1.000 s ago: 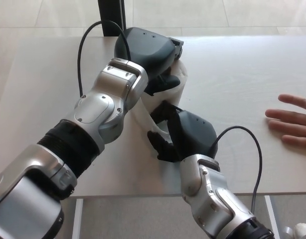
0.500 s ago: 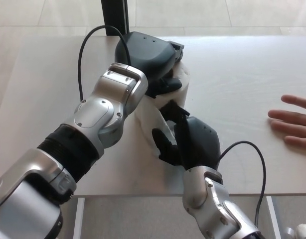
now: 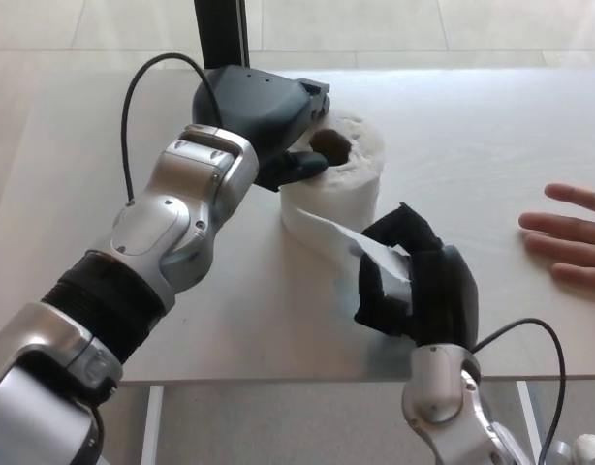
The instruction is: A toilet paper roll is kept in the middle of the desk infront of the robot. The robot places its left hand on the top of the toilet paper roll to hold it still and uses its right hand to tear off a piece of toilet paper from it and hands the paper to a person
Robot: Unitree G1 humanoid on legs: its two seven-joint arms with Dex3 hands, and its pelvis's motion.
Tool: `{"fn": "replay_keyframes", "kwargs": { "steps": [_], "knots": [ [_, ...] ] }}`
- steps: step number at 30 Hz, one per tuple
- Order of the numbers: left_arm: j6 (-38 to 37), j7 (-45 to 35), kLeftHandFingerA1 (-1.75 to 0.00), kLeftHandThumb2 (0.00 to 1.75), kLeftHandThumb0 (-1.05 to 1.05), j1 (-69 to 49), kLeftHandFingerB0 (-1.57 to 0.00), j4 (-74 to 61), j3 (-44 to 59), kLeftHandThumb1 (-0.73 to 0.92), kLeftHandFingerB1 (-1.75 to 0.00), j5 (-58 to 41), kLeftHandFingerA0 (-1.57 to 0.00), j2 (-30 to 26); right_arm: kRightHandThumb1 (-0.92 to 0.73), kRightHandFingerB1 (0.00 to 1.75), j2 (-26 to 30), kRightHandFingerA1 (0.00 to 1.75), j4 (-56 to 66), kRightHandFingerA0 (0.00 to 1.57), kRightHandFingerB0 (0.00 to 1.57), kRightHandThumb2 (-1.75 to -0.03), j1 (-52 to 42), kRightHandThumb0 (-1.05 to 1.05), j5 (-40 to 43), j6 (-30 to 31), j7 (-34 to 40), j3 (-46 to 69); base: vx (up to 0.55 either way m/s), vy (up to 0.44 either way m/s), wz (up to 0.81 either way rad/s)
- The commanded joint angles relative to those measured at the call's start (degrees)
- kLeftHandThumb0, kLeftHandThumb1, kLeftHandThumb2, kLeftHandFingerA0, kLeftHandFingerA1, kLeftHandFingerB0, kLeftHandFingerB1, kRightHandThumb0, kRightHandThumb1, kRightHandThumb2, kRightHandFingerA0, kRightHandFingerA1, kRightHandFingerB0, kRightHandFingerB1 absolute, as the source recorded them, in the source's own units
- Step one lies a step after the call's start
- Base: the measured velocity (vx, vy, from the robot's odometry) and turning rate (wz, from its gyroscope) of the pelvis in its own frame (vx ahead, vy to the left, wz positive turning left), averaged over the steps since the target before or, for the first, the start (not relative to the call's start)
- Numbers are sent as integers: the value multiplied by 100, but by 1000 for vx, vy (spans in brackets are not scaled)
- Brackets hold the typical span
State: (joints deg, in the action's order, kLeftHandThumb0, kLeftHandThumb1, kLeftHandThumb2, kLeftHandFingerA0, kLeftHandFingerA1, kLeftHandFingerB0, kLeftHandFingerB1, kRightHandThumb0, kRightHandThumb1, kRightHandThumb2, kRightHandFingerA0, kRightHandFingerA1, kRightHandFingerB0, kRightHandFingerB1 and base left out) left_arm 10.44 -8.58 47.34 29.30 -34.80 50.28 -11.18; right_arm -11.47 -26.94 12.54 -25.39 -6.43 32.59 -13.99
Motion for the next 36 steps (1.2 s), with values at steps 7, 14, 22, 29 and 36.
{"fn": "replay_keyframes", "kwargs": {
  "steps": [7, 14, 22, 29, 36],
  "knots": [
    [363, -275, -75, 72, -73, -337, -41, -73, 271, 92, -45, -142, -61, 26, -55, 175, -457, 175, -223, 110, 84, -139, -172, -31, 417, -890, 591, 153, 0, 0, 0],
    [392, -279, -62, 72, -73, -353, -41, -151, 269, 92, -44, -151, -52, 1, -51, 175, -428, 175, -233, 110, 85, -143, 176, -28, 332, -862, 695, 14, 0, 0, 0],
    [284, -220, -63, 73, -74, -267, -41, -111, 187, 92, -43, -112, -55, 9, -63, 175, -178, 175, -209, 107, 83, -118, 617, -30, 289, -842, 605, 82, 0, 0, 0],
    [273, -293, -65, 69, -73, -288, -41, -134, 156, 92, -43, -130, -56, 9, -64, 130, 1, 175, -25, 109, 88, -110, 1015, -28, 329, -783, 636, 441, 0, 0, 0],
    [247, -249, -71, 75, -75, -403, -41, -210, 128, 92, -43, -109, -66, -17, -39, 173, -388, 175, 442, 104, 86, -151, 1190, -20, 829, -626, 577, 987, 0, 0, 0]
  ]
}}
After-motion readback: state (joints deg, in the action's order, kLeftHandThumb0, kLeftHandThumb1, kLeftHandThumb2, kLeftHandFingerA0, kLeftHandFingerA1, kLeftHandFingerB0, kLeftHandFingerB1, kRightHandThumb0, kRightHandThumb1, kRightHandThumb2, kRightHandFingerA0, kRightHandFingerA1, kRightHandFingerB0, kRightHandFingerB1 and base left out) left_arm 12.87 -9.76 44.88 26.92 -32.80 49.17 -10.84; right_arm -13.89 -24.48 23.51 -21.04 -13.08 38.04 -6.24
